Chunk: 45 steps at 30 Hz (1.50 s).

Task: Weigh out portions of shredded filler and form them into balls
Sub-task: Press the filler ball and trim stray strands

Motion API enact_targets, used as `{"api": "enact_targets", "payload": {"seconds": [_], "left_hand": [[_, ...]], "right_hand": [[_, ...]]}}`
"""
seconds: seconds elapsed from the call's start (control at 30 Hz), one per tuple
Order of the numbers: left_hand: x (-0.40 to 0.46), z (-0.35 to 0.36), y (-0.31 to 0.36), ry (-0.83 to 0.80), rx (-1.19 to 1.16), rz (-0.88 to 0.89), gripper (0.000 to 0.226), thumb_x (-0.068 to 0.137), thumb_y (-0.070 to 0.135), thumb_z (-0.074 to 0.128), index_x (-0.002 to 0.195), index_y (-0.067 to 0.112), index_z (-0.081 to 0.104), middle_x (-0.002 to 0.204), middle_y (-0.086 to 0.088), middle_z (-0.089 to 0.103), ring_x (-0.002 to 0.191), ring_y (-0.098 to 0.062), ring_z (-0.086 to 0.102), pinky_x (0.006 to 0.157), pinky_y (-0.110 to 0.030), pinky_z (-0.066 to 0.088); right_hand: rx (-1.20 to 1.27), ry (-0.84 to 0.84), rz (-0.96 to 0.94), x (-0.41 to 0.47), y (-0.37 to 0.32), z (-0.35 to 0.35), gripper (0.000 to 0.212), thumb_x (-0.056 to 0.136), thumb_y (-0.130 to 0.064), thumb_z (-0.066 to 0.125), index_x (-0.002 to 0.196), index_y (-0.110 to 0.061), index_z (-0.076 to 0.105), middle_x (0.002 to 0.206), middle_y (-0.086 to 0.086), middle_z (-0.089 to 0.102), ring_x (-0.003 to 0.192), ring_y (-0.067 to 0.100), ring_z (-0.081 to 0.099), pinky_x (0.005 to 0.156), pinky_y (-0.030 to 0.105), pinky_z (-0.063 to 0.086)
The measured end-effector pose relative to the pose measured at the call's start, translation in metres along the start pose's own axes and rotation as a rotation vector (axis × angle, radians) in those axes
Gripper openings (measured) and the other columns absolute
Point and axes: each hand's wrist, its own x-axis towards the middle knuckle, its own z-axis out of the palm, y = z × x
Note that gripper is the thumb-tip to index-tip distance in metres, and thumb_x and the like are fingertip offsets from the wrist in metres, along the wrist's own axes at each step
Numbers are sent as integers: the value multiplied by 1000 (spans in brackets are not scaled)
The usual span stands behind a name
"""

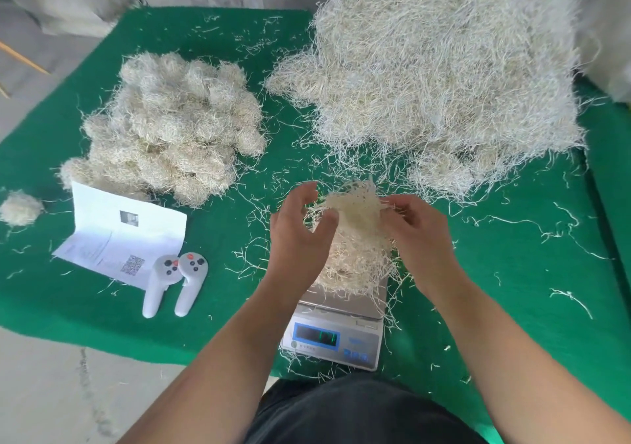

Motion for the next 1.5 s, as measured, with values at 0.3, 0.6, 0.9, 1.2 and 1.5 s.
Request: {"api": "enact_targets", "payload": {"seconds": [0.3,0.6,0.9,1.2,1.5], "left_hand": [[33,-5,21,-361,-513,-239,39,88,47,78,120,28,69,110,14,77,98,-2,72,90,-27,44],[44,-33,-30,-270,-494,-217,25,91,43,70,80,28,54,65,6,51,54,-11,42,55,-29,42],[37,-53,-86,-460,131,-57,13,98,37,62,101,49,62,85,36,70,62,8,65,62,-20,56],[44,-41,-93,-424,118,-79,19,97,38,63,115,32,67,90,27,73,52,2,57,53,-17,50],[50,-22,-52,-418,-20,13,14,90,57,58,104,59,61,97,31,69,91,9,65,84,-24,57]], "right_hand": [[413,-67,215,9,-49,1,31,97,-6,52,92,-27,75,99,9,75,86,20,70,76,30,55],[883,233,433,45,-47,-33,19,97,-12,66,114,-4,65,97,17,72,68,18,70,71,30,62],[893,362,348,117,-82,-58,27,102,-6,61,129,-3,58,124,17,64,102,23,73,83,33,64],[-132,247,3,202,-111,-80,38,102,-19,65,139,-17,56,121,1,63,111,27,66,96,43,59],[-703,-256,12,145,-50,-46,63,99,-18,64,151,-41,37,149,7,40,122,32,60,96,41,59]]}}
